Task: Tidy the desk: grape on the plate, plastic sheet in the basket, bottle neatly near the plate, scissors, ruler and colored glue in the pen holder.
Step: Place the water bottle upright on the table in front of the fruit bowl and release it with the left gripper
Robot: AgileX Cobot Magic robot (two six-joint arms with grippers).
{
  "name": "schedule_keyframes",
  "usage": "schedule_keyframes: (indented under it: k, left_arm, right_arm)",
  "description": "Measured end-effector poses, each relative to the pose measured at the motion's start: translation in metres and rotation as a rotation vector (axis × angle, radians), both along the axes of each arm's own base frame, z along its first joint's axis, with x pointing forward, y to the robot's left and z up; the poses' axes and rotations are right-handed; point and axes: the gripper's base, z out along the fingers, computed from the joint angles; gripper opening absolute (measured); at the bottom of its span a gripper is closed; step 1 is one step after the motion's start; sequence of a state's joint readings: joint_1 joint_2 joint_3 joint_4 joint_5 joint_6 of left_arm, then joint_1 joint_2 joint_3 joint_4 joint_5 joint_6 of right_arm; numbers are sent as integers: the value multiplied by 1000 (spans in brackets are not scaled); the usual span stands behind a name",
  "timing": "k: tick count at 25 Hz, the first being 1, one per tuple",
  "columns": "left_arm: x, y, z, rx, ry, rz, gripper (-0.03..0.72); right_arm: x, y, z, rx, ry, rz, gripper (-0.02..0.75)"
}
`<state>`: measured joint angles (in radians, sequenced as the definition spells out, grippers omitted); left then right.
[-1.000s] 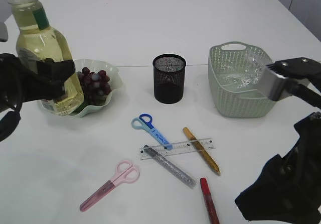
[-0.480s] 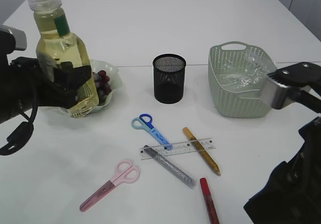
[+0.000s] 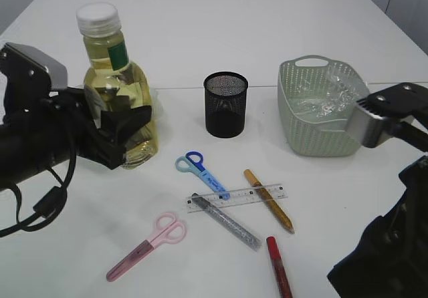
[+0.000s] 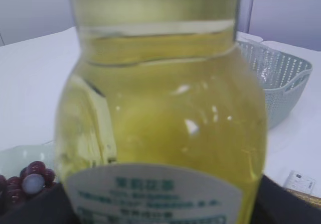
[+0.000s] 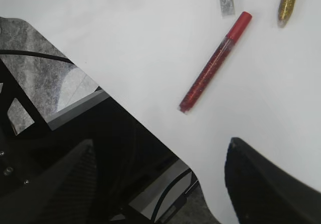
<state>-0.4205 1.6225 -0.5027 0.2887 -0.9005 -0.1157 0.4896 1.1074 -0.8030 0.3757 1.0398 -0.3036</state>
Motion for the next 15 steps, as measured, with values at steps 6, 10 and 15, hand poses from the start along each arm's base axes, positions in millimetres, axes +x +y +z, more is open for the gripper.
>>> schedule_keyframes:
  k: [6, 10, 15]
  left_arm:
    - [7, -4, -23, -44, 4, -7, 430]
    - [10, -3, -39, -21, 43, 25, 430]
    - [14, -1, -56, 5, 77, 61, 430]
  right_arm:
    - [0, -1, -1, -16, -7, 4, 585]
    - [1, -2, -1, -20, -9, 5, 585]
    - [1, -2, -1, -20, -9, 5, 585]
